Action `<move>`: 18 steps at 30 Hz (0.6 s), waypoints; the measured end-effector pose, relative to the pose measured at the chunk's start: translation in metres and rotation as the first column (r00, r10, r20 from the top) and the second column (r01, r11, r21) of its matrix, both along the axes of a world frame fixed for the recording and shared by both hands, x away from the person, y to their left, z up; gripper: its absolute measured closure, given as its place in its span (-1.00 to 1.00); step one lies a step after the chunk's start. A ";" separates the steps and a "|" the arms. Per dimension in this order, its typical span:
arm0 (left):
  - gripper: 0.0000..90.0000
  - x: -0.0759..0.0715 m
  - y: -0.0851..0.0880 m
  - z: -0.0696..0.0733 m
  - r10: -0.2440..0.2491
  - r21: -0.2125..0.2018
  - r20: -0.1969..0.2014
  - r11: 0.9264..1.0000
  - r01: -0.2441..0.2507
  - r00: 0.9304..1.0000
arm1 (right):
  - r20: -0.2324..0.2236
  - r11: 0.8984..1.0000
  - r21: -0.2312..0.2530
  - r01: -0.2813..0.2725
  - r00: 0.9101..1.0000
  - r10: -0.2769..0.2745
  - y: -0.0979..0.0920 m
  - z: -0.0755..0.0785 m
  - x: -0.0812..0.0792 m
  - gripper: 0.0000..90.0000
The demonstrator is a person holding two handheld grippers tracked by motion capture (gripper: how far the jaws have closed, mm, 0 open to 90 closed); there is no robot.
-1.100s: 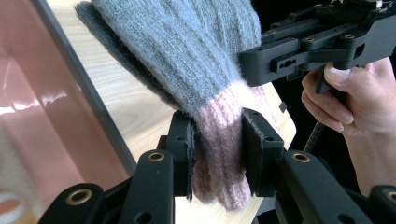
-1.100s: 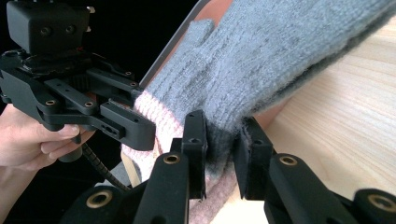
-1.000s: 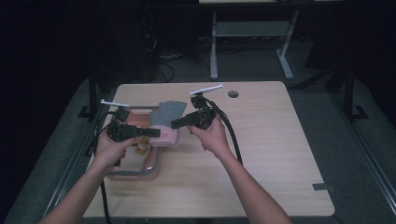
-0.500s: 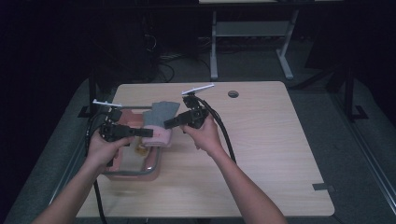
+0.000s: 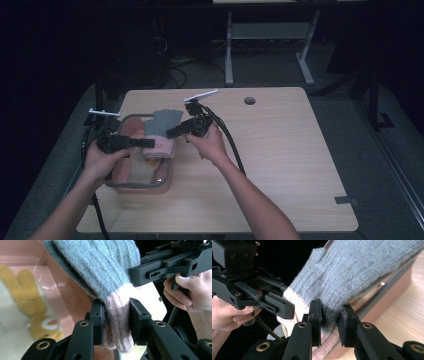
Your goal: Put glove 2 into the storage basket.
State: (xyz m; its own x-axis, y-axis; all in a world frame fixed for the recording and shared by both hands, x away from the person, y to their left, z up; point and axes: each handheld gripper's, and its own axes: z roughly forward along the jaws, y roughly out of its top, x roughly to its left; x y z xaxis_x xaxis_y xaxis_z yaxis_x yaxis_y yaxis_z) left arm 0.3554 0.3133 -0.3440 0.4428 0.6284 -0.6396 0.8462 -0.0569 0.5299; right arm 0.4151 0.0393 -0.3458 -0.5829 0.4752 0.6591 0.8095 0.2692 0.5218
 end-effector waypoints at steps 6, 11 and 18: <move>0.51 -0.003 0.013 0.000 0.023 0.006 -0.009 1.000 -0.023 1.000 | -0.010 1.000 0.003 -0.016 1.000 0.016 0.015 -0.003 0.002 0.64; 0.51 -0.004 0.019 -0.003 0.030 0.008 -0.011 1.000 -0.030 0.999 | -0.020 1.000 0.003 -0.022 1.000 0.022 0.022 -0.006 0.003 0.63; 0.51 -0.006 0.027 -0.006 0.041 0.016 -0.016 0.999 -0.041 0.999 | -0.038 0.999 0.006 -0.034 0.999 0.034 0.030 -0.011 0.005 0.62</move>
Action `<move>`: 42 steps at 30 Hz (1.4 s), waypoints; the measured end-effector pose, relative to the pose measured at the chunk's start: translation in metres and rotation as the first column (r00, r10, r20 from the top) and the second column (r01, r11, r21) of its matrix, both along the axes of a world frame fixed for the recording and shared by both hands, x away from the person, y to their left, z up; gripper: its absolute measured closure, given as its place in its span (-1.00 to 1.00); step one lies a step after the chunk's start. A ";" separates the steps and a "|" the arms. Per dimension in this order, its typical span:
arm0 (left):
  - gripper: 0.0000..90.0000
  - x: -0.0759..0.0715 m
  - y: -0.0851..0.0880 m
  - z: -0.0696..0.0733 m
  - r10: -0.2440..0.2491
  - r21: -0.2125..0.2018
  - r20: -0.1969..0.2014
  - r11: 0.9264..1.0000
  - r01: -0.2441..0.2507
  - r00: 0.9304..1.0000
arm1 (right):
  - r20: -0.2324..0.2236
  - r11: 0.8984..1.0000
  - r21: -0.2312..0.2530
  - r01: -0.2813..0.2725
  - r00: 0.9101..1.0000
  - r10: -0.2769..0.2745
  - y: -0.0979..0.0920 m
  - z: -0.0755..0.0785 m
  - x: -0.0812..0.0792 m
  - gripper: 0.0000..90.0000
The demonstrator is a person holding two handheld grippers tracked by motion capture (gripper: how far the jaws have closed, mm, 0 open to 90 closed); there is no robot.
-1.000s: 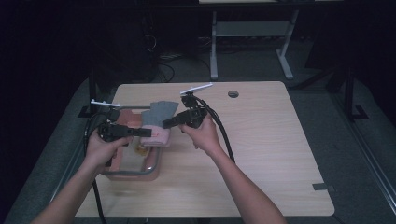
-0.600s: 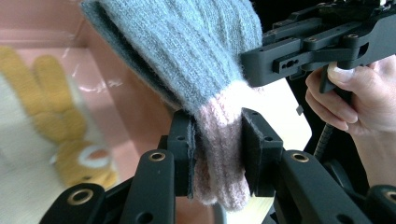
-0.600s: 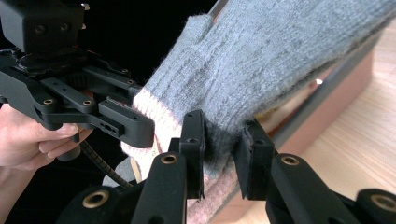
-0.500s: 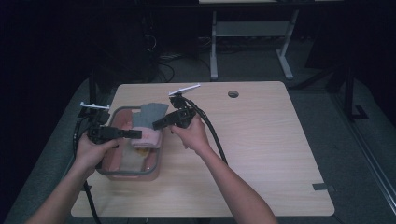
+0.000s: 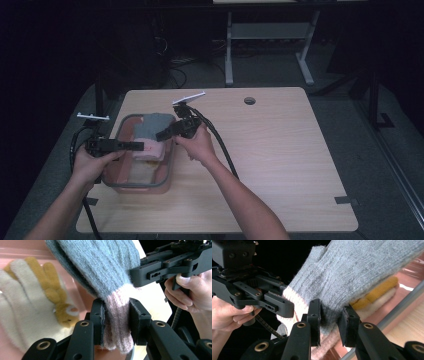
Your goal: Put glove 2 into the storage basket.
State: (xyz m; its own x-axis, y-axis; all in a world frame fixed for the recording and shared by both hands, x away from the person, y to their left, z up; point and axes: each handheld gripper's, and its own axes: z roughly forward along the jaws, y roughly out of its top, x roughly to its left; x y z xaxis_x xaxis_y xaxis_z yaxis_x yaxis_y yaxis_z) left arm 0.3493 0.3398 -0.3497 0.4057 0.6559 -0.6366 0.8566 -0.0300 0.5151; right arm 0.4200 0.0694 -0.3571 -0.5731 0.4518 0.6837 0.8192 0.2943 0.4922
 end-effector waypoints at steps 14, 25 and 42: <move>0.51 -0.002 0.012 -0.015 0.021 0.016 -0.034 1.000 -0.020 0.999 | -0.029 0.999 -0.031 -0.018 0.999 0.017 0.016 -0.014 0.003 0.61; 0.51 -0.004 0.020 -0.030 0.048 0.043 -0.067 0.998 -0.045 0.997 | -0.024 0.997 -0.082 -0.003 1.000 0.001 0.016 -0.019 0.005 0.65; 0.33 0.000 0.018 -0.050 0.072 0.196 -0.105 0.979 -0.051 0.992 | 0.000 0.997 -0.073 0.028 1.000 -0.028 -0.008 -0.013 0.005 0.61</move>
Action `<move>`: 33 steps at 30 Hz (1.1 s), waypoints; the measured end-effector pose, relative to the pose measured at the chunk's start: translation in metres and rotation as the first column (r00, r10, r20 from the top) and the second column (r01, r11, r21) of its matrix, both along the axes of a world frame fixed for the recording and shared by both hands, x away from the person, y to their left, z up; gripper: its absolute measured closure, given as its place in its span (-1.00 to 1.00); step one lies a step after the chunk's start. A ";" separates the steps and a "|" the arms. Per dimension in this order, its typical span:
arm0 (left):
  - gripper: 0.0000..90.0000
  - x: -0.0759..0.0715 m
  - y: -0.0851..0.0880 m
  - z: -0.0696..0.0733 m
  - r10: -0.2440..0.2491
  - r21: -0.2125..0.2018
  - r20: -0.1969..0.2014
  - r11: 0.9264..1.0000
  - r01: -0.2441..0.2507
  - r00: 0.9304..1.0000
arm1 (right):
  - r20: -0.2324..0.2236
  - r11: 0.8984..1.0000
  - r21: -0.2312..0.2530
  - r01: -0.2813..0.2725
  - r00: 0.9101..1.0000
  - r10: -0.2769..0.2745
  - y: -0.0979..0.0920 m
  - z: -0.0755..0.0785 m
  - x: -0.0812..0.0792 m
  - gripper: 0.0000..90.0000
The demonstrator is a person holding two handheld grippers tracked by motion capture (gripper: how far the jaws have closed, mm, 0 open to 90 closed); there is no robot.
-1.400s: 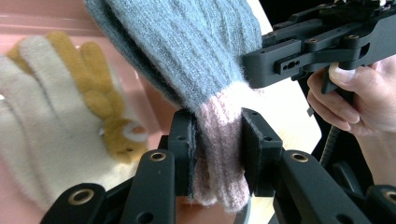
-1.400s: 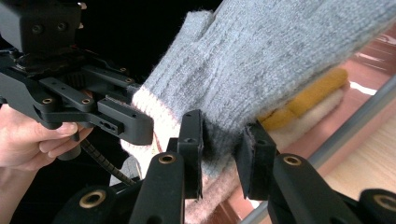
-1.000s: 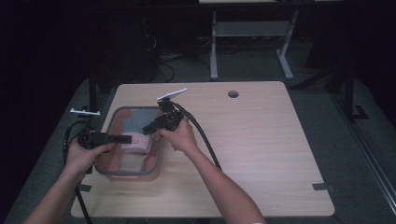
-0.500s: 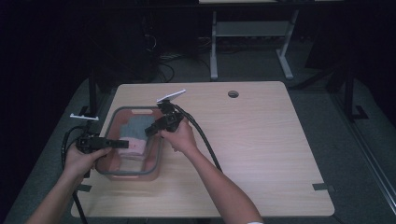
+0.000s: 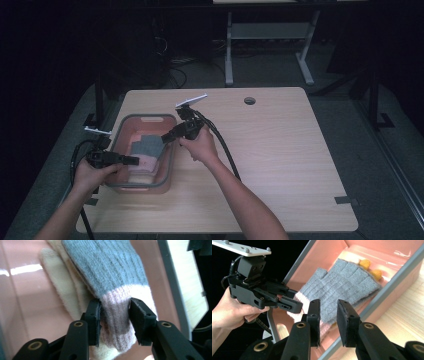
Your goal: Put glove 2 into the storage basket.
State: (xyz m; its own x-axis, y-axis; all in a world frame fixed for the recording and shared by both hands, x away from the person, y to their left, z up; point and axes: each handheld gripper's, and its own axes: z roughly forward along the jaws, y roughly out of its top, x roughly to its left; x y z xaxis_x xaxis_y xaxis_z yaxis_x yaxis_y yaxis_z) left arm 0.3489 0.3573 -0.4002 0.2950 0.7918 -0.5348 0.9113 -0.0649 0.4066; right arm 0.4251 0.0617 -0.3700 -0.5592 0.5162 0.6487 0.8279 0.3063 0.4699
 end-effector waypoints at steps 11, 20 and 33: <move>0.03 0.003 -0.008 0.013 -0.039 0.084 0.051 0.996 0.034 0.998 | 0.001 1.000 -0.002 0.018 1.000 -0.018 -0.015 0.002 -0.002 0.55; -0.03 0.004 -0.017 0.038 -0.051 0.096 0.136 0.995 0.038 0.989 | 0.020 0.999 -0.010 0.033 0.999 -0.032 -0.032 0.006 -0.003 0.49; -0.05 0.006 -0.040 0.057 -0.089 0.054 0.200 0.995 0.080 0.976 | 0.044 0.997 -0.021 0.074 0.996 -0.073 -0.070 0.012 -0.008 0.36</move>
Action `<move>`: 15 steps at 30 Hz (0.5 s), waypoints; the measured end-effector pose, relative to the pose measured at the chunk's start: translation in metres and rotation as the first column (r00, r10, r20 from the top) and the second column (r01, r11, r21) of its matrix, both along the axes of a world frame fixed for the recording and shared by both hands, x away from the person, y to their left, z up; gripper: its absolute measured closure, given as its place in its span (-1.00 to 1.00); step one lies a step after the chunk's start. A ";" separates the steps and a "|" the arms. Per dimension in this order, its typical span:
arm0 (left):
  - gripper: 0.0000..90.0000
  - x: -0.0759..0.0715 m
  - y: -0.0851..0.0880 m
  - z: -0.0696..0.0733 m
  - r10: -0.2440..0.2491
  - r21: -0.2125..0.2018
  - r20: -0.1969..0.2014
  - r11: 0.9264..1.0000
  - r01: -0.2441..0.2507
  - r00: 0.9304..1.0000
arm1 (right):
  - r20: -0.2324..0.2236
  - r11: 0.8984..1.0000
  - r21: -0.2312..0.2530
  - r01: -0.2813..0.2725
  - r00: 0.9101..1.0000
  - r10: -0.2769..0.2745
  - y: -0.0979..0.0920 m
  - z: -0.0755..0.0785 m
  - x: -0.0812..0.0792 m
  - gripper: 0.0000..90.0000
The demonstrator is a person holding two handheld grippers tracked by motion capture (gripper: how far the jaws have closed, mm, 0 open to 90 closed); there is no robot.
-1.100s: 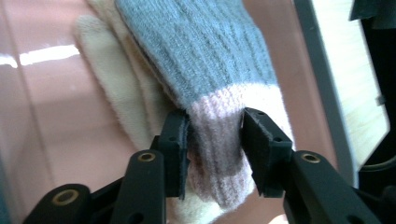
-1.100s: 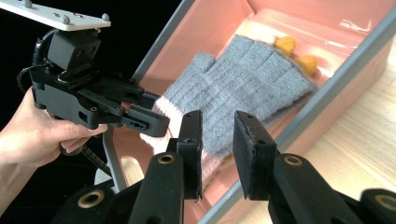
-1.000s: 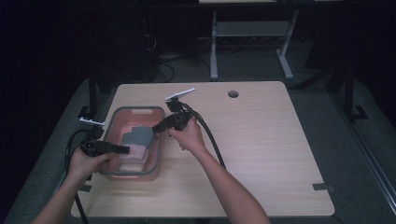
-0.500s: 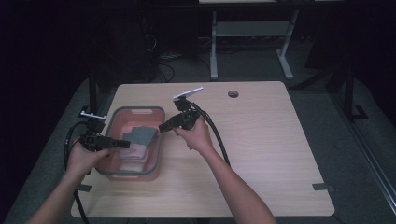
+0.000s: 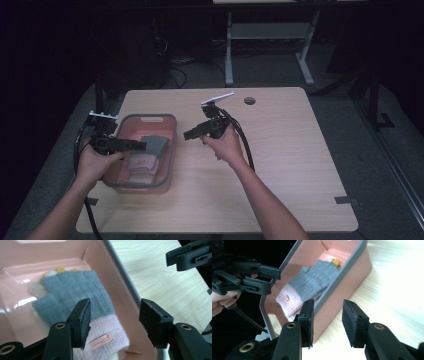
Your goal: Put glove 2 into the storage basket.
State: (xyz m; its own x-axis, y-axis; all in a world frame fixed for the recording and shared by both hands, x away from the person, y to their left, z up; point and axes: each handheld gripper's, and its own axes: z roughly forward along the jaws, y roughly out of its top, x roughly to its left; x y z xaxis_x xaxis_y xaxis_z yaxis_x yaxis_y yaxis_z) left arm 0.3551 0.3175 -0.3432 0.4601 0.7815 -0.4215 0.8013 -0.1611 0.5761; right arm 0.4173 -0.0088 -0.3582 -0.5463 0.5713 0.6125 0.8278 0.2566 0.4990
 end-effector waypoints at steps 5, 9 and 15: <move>-0.08 0.001 -0.010 0.003 -0.014 0.001 0.011 1.000 0.014 1.000 | 0.005 1.000 -0.005 0.015 1.000 -0.015 -0.013 0.002 -0.002 0.34; -0.09 0.002 -0.018 0.005 -0.029 -0.008 0.018 1.000 0.029 0.999 | 0.009 1.000 -0.014 0.027 1.000 -0.027 -0.022 0.003 -0.003 0.32; -0.12 0.004 -0.028 0.006 -0.050 -0.029 0.020 0.998 0.051 0.999 | 0.015 0.998 -0.028 0.047 0.999 -0.047 -0.038 0.004 -0.006 0.29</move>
State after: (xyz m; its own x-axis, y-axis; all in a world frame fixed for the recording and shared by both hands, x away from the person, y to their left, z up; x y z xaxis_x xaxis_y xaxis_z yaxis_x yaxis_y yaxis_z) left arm 0.3588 0.2894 -0.3367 0.5069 0.7443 -0.4348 0.7813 -0.1837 0.5965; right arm 0.4115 -0.0467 -0.3537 -0.5269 0.6134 0.5883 0.8322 0.2315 0.5039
